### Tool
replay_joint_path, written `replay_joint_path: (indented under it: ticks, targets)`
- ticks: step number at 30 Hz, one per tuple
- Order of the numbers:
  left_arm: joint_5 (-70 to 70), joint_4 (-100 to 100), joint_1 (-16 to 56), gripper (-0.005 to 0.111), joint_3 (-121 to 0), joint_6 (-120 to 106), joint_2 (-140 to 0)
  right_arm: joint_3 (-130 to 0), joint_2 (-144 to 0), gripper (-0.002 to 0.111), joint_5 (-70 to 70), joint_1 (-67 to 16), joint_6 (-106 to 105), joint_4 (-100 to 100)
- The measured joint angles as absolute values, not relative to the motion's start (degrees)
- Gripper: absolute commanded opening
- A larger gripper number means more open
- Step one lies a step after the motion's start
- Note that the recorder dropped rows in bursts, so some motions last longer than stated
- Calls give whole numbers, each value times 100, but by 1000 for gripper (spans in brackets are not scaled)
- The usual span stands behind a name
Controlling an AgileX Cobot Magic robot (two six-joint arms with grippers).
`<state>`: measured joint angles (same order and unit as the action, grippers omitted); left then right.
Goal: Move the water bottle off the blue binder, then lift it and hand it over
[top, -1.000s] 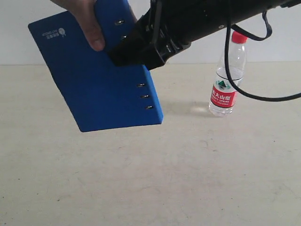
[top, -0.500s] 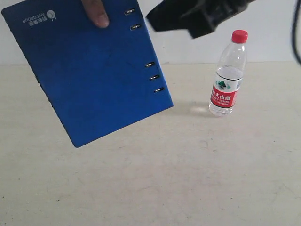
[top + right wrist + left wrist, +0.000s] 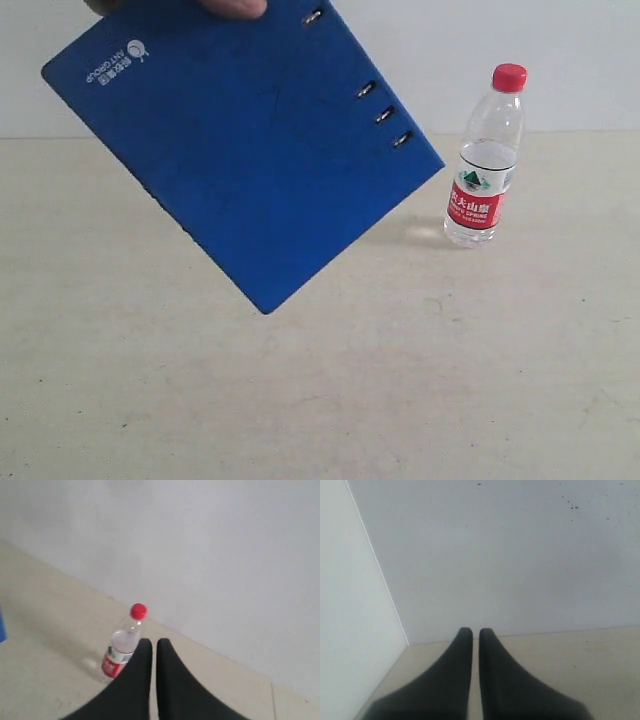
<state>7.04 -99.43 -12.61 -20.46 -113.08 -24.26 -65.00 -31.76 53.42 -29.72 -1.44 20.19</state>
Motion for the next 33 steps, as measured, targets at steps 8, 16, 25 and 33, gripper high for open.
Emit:
replay_joint_path:
  ticks: [8,16,25,33]
  targets:
    - [410,-9943,-1261,5,-1850,-11001,-2426,-5535,-1420,0,5935,-2972,2134,3585]
    - [-980,-9987,-1261,5,-1850,-10401,-2426,-4030,-130,0,4640,-2972,1487,-342]
    - [-1151,-9987,-1093,5,-1850,-10158,-2228,-1238,-606,0,861,-2972,296,-1548]
    - [-1393,-9987,-1095,5,-1850,-10136,-2172,-174,-698,0,111,-2972,336,-1586]
